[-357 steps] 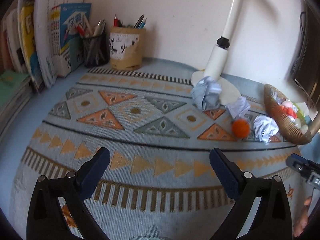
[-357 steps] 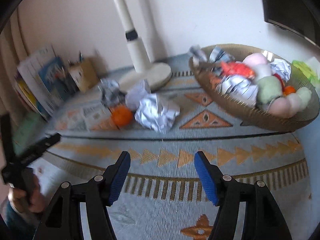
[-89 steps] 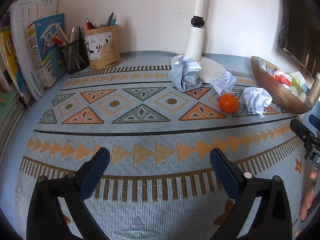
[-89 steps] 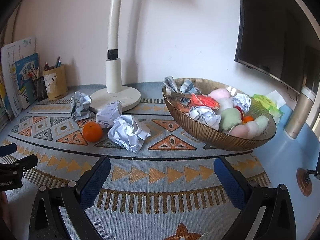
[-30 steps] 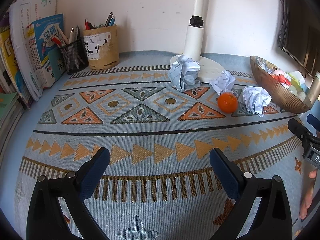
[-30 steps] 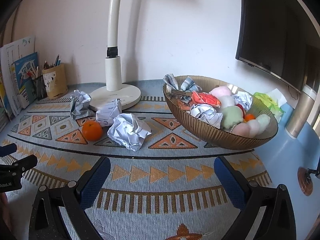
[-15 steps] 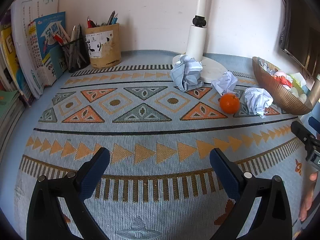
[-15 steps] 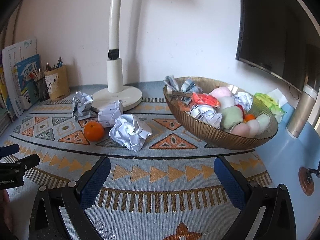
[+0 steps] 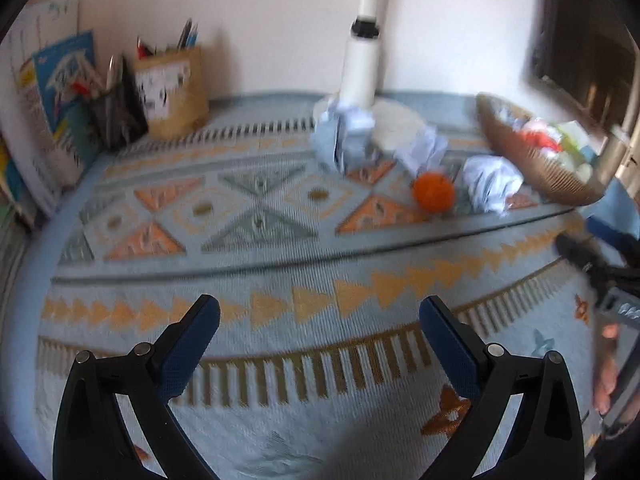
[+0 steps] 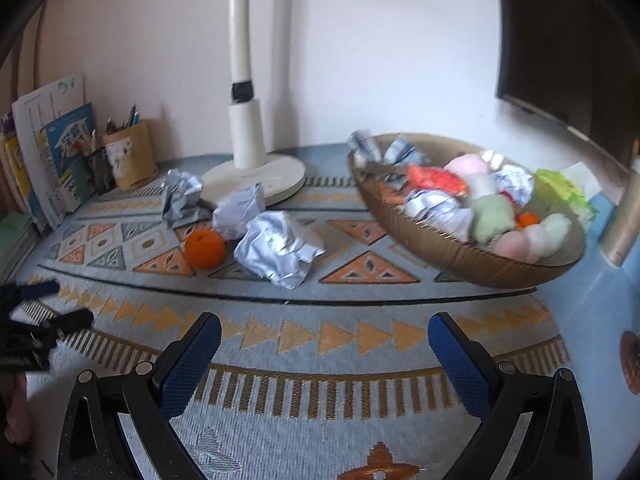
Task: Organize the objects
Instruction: 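Grasp a grey crumpled paper ball with the left gripper while the right grasps a white paper ball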
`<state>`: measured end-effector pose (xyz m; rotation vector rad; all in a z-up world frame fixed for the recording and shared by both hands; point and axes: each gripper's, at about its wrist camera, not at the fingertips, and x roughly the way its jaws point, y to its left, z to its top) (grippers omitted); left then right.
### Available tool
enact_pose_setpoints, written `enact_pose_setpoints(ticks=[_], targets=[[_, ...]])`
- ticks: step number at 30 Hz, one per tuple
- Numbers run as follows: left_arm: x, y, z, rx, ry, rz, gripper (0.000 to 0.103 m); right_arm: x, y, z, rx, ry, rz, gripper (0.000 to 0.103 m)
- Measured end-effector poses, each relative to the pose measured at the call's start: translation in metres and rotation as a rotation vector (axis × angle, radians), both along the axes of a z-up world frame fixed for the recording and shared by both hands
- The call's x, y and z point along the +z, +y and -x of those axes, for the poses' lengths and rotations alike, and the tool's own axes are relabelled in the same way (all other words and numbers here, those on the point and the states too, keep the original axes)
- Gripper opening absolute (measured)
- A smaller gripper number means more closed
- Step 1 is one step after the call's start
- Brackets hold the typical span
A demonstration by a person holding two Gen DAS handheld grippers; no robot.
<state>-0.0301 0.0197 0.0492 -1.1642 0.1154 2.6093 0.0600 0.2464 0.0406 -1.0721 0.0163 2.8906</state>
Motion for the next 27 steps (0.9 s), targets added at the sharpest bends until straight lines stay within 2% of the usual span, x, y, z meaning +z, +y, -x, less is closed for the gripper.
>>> enact_pose_setpoints(ticks=[5, 7, 11, 14, 18, 21, 23, 27], targets=[[0.022, 0.0, 0.036, -0.068, -0.057, -0.048, 0.1, -0.006, -0.005, 0.005, 0.048, -0.058, 0.013, 0.103], [0.025, 0.006, 0.049, -0.079, -0.039, -0.04, 0.1, -0.009, -0.007, 0.009, 0.046, -0.081, 0.009, 0.103], [0.01, 0.027, 0.089, -0.105, -0.065, -0.014, 0.1, -0.02, -0.009, 0.025, 0.056, -0.184, 0.006, 0.103], [-0.003, 0.045, 0.118, -0.126, -0.098, 0.007, 0.1, -0.032, -0.008, 0.041, 0.08, -0.316, 0.079, 0.103], [-0.01, 0.065, 0.144, -0.172, -0.106, 0.04, 0.1, -0.035, -0.025, 0.065, 0.114, -0.378, -0.001, 0.103], [-0.019, 0.072, 0.155, -0.172, -0.107, 0.044, 0.1, -0.033, -0.025, 0.083, 0.106, -0.384, -0.004, 0.103], [-0.025, 0.069, 0.157, -0.171, -0.111, 0.026, 0.1, -0.032, -0.015, 0.097, 0.091, -0.393, 0.035, 0.103], [-0.024, 0.067, 0.155, -0.17, -0.087, 0.008, 0.098, -0.03, -0.002, 0.116, 0.1, -0.359, 0.073, 0.103]])
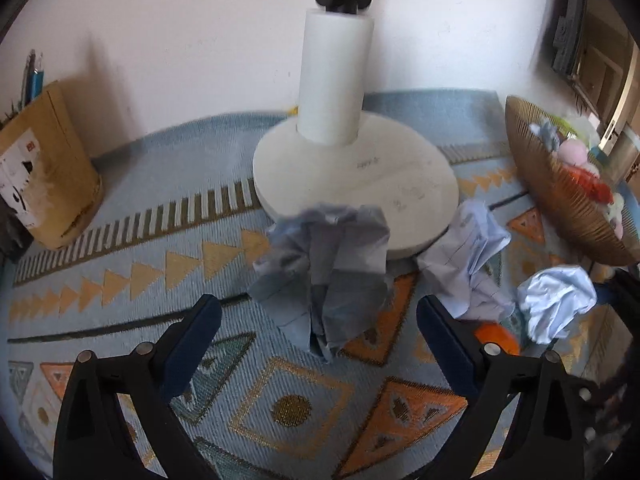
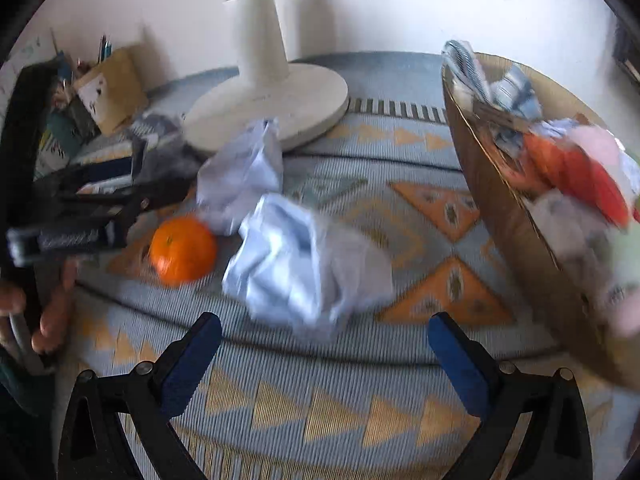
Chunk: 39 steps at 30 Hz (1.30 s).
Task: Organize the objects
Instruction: 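Grasp a grey crumpled paper ball with the left gripper while the right grasps a white paper ball, then carry both paper balls over the gold bowl and open both grippers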
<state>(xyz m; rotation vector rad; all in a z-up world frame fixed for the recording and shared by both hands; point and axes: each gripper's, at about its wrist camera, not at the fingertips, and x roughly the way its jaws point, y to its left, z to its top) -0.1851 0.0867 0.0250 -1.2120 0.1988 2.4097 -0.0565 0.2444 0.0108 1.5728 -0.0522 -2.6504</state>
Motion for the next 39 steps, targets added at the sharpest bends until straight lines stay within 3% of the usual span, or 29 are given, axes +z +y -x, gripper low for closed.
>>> enact_pose_setpoints(ticks=[1, 2, 3, 4, 5, 6, 8, 11, 15, 19, 22, 23, 24, 26, 29, 33, 39], targets=[[0.001, 0.001, 0.0, -0.003, 0.006, -0.003, 0.097, 0.0, 0.0, 0.003, -0.005, 0.018, 0.003, 0.103], [0.001, 0.002, 0.0, -0.004, 0.011, -0.009, 0.088, 0.001, 0.0, 0.004, -0.018, 0.057, 0.032, 0.103], [0.001, 0.002, 0.001, -0.001, 0.012, -0.014, 0.073, 0.001, -0.001, 0.003, -0.027, 0.088, 0.064, 0.101], [0.0, 0.003, 0.002, 0.002, 0.008, -0.016, 0.066, 0.002, -0.005, 0.002, -0.04, 0.111, 0.051, 0.094], [0.0, 0.004, 0.002, 0.005, 0.009, -0.015, 0.065, 0.003, -0.009, 0.002, -0.041, 0.116, 0.01, 0.074], [0.002, 0.003, -0.001, -0.003, 0.025, -0.024, 0.056, 0.004, -0.013, 0.0, -0.04, 0.126, -0.024, 0.065], [0.008, 0.001, -0.008, -0.011, 0.041, -0.055, 0.049, 0.006, -0.014, -0.005, -0.034, 0.138, -0.031, 0.055], [0.014, -0.008, -0.021, -0.007, 0.013, -0.078, 0.049, 0.017, -0.005, -0.024, -0.039, 0.179, 0.04, 0.055], [0.028, -0.021, -0.063, -0.006, 0.043, -0.079, 0.049, 0.027, 0.018, -0.071, -0.069, 0.203, 0.13, 0.055], [0.03, -0.039, -0.12, 0.049, 0.023, -0.108, 0.049, 0.015, 0.024, -0.104, -0.095, 0.15, 0.208, 0.056], [0.015, -0.054, -0.145, 0.128, -0.041, -0.141, 0.049, 0.012, 0.027, -0.119, -0.117, 0.132, 0.275, 0.057], [0.009, -0.054, -0.154, 0.146, -0.032, -0.141, 0.049, 0.01, 0.025, -0.121, -0.111, 0.135, 0.272, 0.06], [0.008, -0.054, -0.16, 0.158, -0.006, -0.144, 0.049, 0.008, 0.021, -0.125, -0.103, 0.131, 0.253, 0.07], [0.011, -0.056, -0.169, 0.202, 0.05, -0.128, 0.051, 0.001, 0.021, -0.127, -0.106, 0.105, 0.251, 0.075], [0.018, -0.063, -0.179, 0.241, 0.135, -0.145, 0.055, 0.003, 0.03, -0.142, -0.113, 0.118, 0.35, 0.08], [0.014, -0.063, -0.173, 0.265, 0.133, -0.117, 0.055, 0.002, 0.034, -0.153, -0.146, 0.119, 0.369, 0.084], [0.015, -0.067, -0.18, 0.266, 0.142, -0.123, 0.055, 0.003, 0.018, -0.174, -0.084, 0.116, 0.331, 0.086]])
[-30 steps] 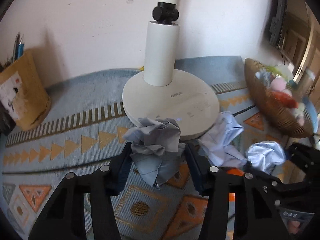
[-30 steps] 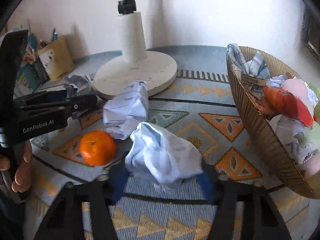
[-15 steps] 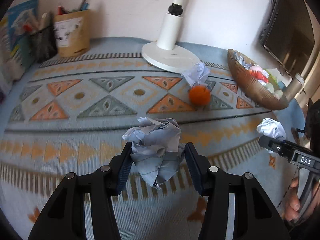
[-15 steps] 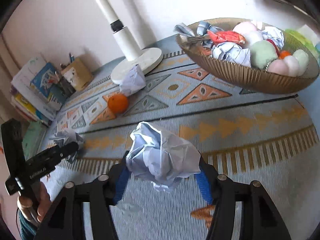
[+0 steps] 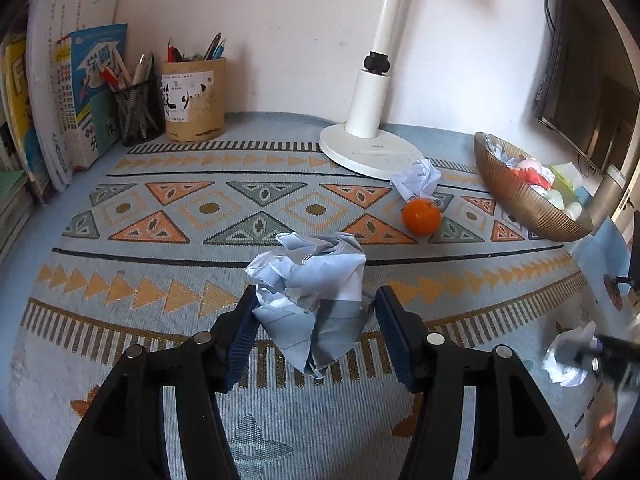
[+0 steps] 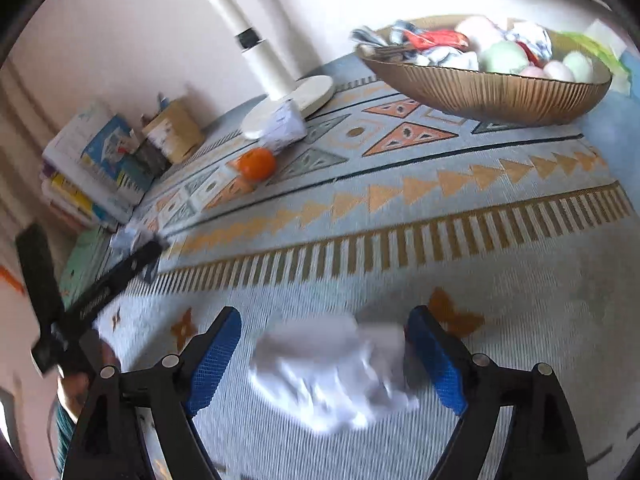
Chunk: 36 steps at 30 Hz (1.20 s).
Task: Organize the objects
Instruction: 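Carry both paper balls over the gold bowl and open both grippers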
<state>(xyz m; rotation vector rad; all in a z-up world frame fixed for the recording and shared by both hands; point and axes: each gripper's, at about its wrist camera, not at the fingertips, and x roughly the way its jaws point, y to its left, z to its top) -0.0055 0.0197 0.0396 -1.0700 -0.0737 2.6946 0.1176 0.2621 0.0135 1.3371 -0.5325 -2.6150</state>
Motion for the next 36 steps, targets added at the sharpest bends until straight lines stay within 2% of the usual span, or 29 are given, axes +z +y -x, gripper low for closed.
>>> enact_pose_setpoints(ticks=[7, 11, 13, 14, 15, 17, 19, 20, 24, 28, 31, 34, 36], targets=[[0.0, 0.003, -0.003, -0.02, 0.007, 0.011, 0.056, 0.005, 0.008, -0.042, -0.006, 0.068, 0.015, 0.086], [0.001, 0.007, -0.005, -0.031, 0.019, 0.026, 0.056, 0.007, 0.007, -0.037, -0.025, 0.069, 0.003, 0.088], [0.001, 0.008, -0.005, -0.031, 0.017, 0.036, 0.056, 0.004, -0.001, -0.03, -0.019, 0.042, -0.045, 0.076], [0.001, 0.009, -0.005, -0.03, 0.018, 0.041, 0.056, 0.003, -0.004, -0.03, -0.018, 0.045, -0.074, 0.062], [0.001, 0.01, -0.005, -0.032, 0.017, 0.045, 0.056, 0.005, -0.005, -0.031, -0.018, 0.06, -0.102, 0.062], [0.003, 0.013, -0.005, -0.031, 0.016, 0.057, 0.056, 0.023, 0.001, -0.044, -0.034, 0.163, -0.167, 0.062], [0.009, 0.02, -0.003, -0.098, -0.012, 0.021, 0.055, 0.047, 0.023, -0.052, -0.073, 0.225, -0.175, 0.062], [0.015, 0.029, 0.001, -0.125, -0.029, 0.005, 0.055, 0.055, 0.034, -0.054, -0.097, 0.242, -0.176, 0.062], [0.057, 0.077, 0.018, -0.233, 0.011, -0.031, 0.055, 0.087, 0.094, -0.05, -0.202, 0.306, -0.149, 0.062], [0.088, 0.152, 0.052, -0.338, 0.043, -0.044, 0.055, 0.117, 0.143, -0.019, -0.304, 0.345, -0.175, 0.063], [0.095, 0.2, 0.076, -0.369, 0.064, -0.024, 0.055, 0.129, 0.17, 0.012, -0.365, 0.342, -0.174, 0.063], [0.088, 0.237, 0.107, -0.373, 0.015, -0.06, 0.057, 0.125, 0.196, 0.054, -0.41, 0.294, -0.179, 0.064], [0.076, 0.254, 0.126, -0.372, -0.023, -0.068, 0.057, 0.113, 0.213, 0.088, -0.386, 0.245, -0.14, 0.065]])
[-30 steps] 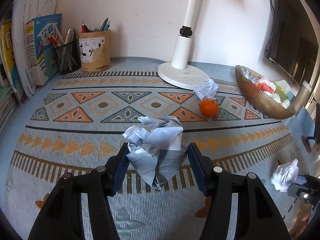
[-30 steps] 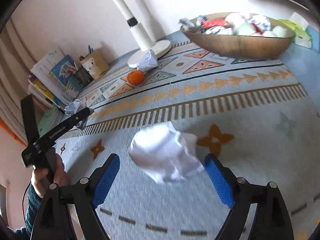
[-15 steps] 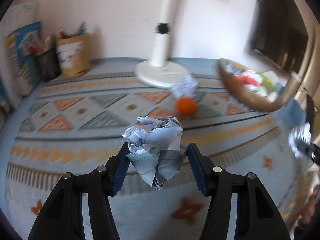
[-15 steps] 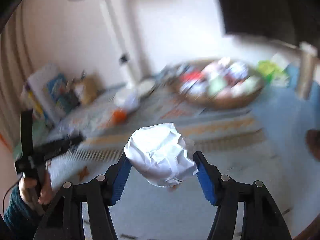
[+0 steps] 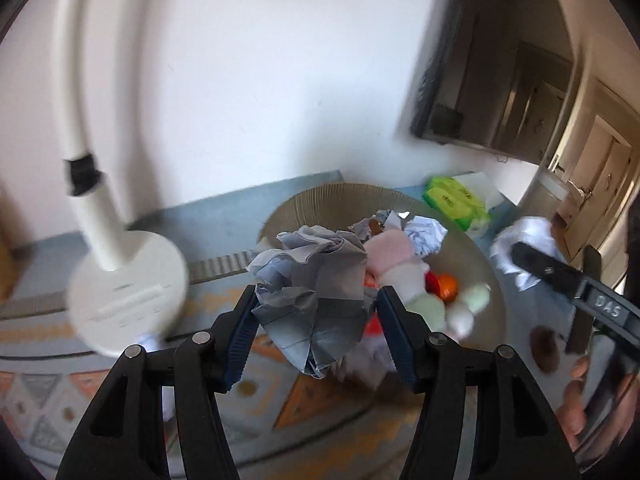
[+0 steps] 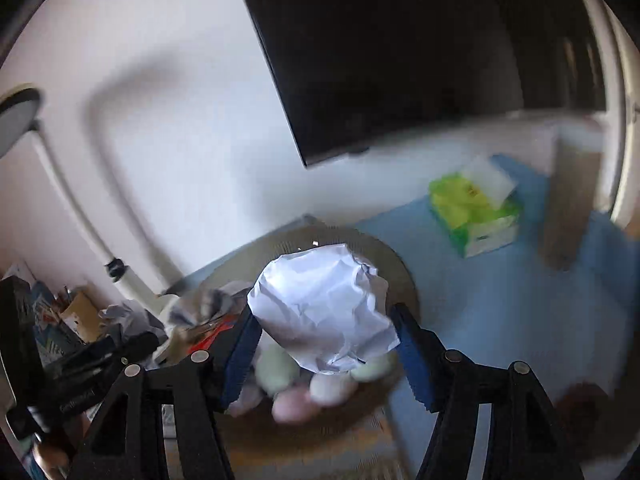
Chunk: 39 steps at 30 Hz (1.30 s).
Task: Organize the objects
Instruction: 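Carry both paper balls over the gold bowl and open both grippers, then grasp the last tangerine with the left gripper while the right grasps the printed paper ball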
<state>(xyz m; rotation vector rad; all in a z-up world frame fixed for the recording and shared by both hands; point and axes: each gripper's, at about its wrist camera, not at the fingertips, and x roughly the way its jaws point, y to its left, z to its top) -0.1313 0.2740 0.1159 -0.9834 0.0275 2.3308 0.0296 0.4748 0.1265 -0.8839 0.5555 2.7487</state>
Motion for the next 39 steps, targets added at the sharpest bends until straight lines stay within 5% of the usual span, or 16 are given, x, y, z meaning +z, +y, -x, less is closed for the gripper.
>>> enact_pose_setpoints(ticks=[5, 13, 17, 20, 23, 26, 32, 39], targets=[[-0.019, 0.018, 0.029, -0.029, -0.091, -0.016, 0.086, -0.017, 0.019, 0.048, 0.03, -0.055, -0.005, 0.07], [-0.002, -0.058, -0.011, 0.018, -0.09, -0.076, 0.086, -0.006, -0.008, -0.006, 0.172, 0.036, 0.088, 0.076], [-0.004, -0.137, -0.055, 0.13, -0.039, -0.024, 0.087, -0.002, -0.065, -0.037, 0.361, 0.076, 0.135, 0.103], [-0.021, -0.196, -0.076, 0.267, -0.051, 0.017, 0.1, -0.007, -0.116, -0.05, 0.482, 0.081, 0.154, 0.103], [-0.043, -0.247, -0.093, 0.44, -0.028, 0.053, 0.101, -0.023, -0.166, -0.053, 0.539, 0.042, 0.145, 0.103], [-0.066, -0.281, -0.101, 0.49, -0.064, 0.056, 0.101, -0.053, -0.208, -0.043, 0.536, -0.046, 0.104, 0.103], [-0.078, -0.279, -0.108, 0.463, -0.061, 0.054, 0.101, -0.098, -0.226, -0.03, 0.366, -0.144, -0.021, 0.103], [-0.074, -0.27, -0.114, 0.438, -0.027, 0.089, 0.101, -0.096, -0.221, -0.027, 0.318, -0.153, -0.074, 0.103]])
